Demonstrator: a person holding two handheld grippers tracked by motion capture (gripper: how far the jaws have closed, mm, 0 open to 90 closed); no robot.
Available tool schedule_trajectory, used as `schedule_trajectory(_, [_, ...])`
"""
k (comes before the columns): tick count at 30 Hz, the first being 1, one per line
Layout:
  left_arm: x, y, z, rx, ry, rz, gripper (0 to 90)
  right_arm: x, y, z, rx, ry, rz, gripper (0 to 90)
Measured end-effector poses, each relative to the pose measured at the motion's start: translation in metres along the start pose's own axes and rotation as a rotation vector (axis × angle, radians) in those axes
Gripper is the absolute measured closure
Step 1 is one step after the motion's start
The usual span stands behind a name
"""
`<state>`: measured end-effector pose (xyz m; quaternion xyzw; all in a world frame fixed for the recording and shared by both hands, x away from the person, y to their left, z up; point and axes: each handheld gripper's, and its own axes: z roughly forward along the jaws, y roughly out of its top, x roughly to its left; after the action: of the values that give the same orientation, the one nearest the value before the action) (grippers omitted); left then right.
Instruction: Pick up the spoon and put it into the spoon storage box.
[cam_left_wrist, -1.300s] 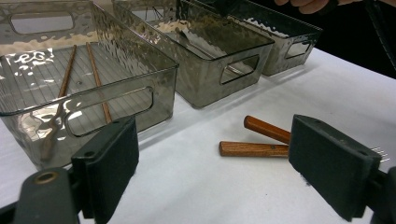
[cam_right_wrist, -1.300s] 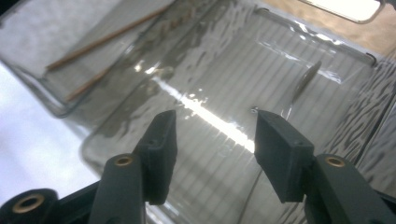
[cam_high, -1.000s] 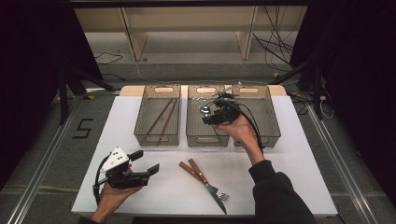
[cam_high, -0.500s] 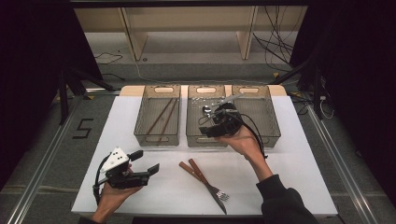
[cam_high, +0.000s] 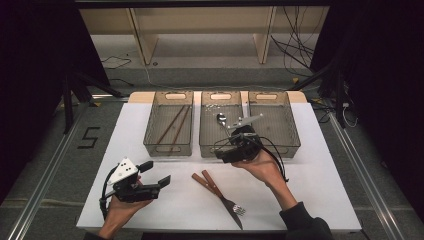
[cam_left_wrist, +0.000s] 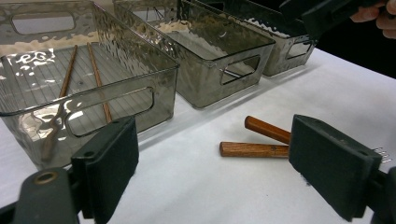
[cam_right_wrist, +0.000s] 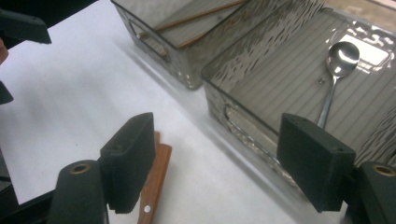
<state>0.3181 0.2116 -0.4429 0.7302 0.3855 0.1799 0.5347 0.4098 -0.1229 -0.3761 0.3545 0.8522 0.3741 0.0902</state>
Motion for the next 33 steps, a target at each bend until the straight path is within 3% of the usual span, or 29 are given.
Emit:
schedule_trajectory(13, [0.000,0.000,0.000,0.001,0.000,0.000,15.9,0.011,-0.019,-0.001,0.005,0.019,-0.007,25.9])
schedule_trajectory(33, [0.000,0.001,0.002,0.002,0.002,-0.004,15.9,0.022,-0.034,0.010,0.059,0.047,-0.018,23.6])
